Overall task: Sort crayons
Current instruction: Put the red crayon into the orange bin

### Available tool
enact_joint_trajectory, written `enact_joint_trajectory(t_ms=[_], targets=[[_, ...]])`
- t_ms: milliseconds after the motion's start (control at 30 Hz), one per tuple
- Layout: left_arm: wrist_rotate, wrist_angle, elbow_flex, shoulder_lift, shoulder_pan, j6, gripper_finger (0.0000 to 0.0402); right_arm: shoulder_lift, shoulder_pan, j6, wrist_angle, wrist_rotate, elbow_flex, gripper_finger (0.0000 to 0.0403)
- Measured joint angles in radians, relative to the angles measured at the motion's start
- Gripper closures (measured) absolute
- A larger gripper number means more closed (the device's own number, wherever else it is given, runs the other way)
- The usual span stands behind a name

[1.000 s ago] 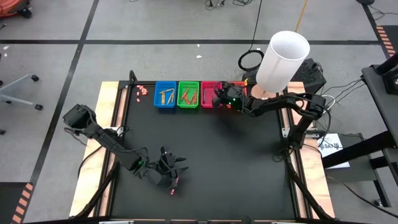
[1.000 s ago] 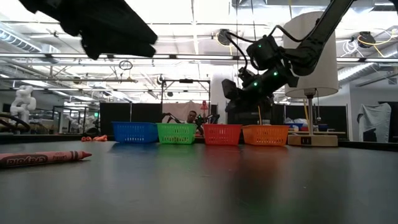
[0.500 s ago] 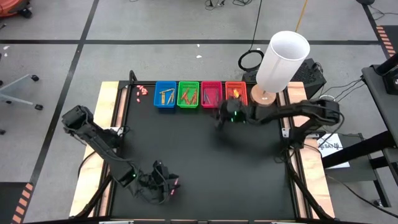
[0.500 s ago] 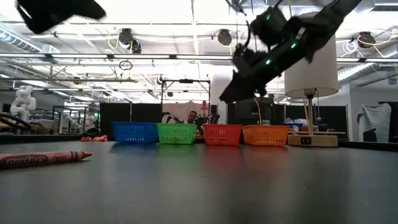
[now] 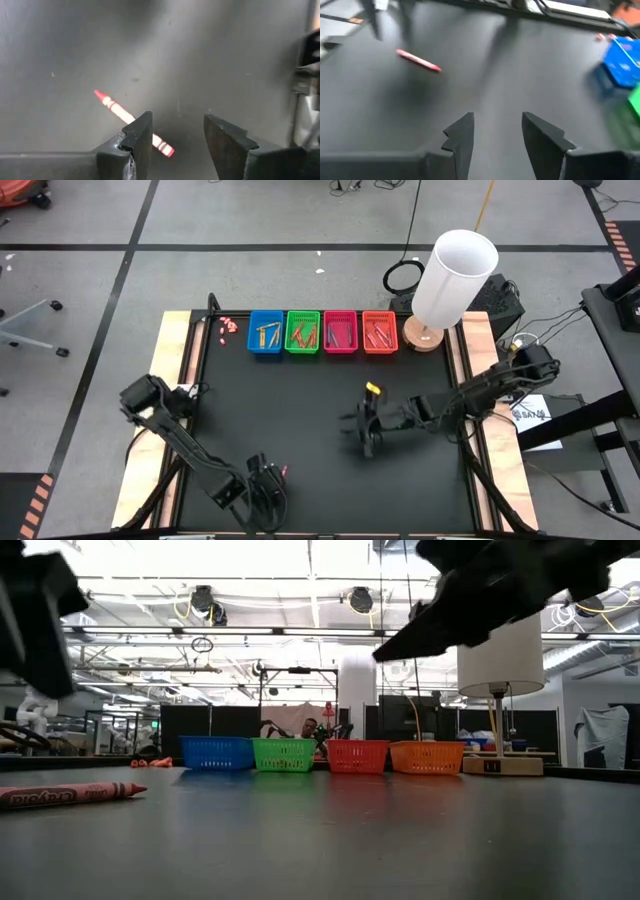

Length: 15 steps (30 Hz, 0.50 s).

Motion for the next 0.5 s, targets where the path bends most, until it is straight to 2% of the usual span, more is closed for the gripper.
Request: enact_joint_trajectory(t_ms=[167, 333, 500], targets=[[0.014, -0.138, 0.081, 0.077, 0.005, -0.118, 0.0226, 0.000, 0.069, -0.008, 0.027, 0.012, 0.000, 0.0252], [0.121, -0.158, 0.088, 0.101, 0.032, -0.208, 0.0226, 0.000, 0.107, 0.000, 0.032, 0.118, 0.000, 0.0252], [0.133, -0.164, 0.087, 0.127, 0.045, -0.256, 0.0226, 0.000, 0.118, 0.000, 0.031, 0.131, 0.000, 0.0252]])
